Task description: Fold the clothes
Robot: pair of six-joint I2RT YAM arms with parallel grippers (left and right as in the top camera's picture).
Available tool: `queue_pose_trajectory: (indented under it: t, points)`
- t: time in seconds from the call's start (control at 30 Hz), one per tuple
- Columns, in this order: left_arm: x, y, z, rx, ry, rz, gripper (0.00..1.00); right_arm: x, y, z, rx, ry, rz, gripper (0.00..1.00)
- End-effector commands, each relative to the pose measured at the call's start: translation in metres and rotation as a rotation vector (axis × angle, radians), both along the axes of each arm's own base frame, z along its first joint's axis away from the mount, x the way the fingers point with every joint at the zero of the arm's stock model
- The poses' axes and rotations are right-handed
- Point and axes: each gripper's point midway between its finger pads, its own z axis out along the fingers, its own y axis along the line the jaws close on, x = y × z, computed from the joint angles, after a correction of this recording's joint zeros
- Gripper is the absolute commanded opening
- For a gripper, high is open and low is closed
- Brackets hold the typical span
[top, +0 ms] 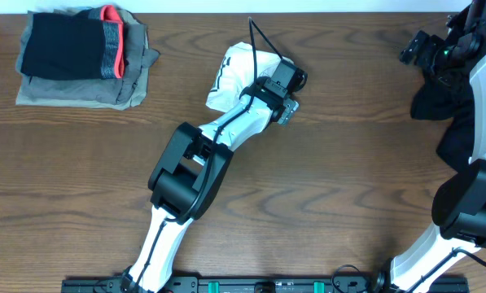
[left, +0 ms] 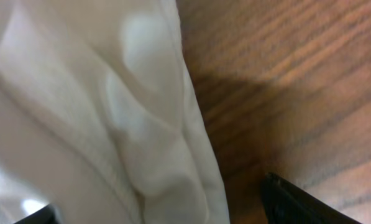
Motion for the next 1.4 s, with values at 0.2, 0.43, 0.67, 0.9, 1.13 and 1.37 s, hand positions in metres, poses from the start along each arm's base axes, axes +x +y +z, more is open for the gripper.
queue_pose_trajectory:
  t: [0.2, 0.43, 0.67, 0.9, 1.13, 1.37]
  points:
    - [-0.001, 0.007, -0.041, 0.014, 0.053, 0.009, 0.2, -0.001, 0.005, 0.003, -0.01, -0.005, 0.022, 0.99]
    - [0.013, 0.036, -0.022, 0.138, -0.04, 0.105, 0.06, 0.0, 0.005, 0.003, -0.012, -0.011, 0.022, 0.99]
    - [0.031, 0.061, 0.065, 0.217, -0.197, 0.128, 0.06, 0.001, 0.006, 0.004, -0.012, -0.014, 0.025, 0.99]
    - [0.044, 0.104, 0.175, 0.19, -0.364, 0.166, 0.06, 0.001, 0.008, 0.004, -0.012, -0.016, 0.028, 0.99]
    - [0.045, 0.151, 0.244, 0.183, -0.471, 0.222, 0.06, 0.002, 0.009, 0.004, -0.008, -0.017, 0.031, 0.99]
    - [0.061, 0.214, 0.277, 0.445, -0.558, 0.224, 0.06, 0.006, 0.022, 0.006, -0.009, -0.03, 0.06, 0.99]
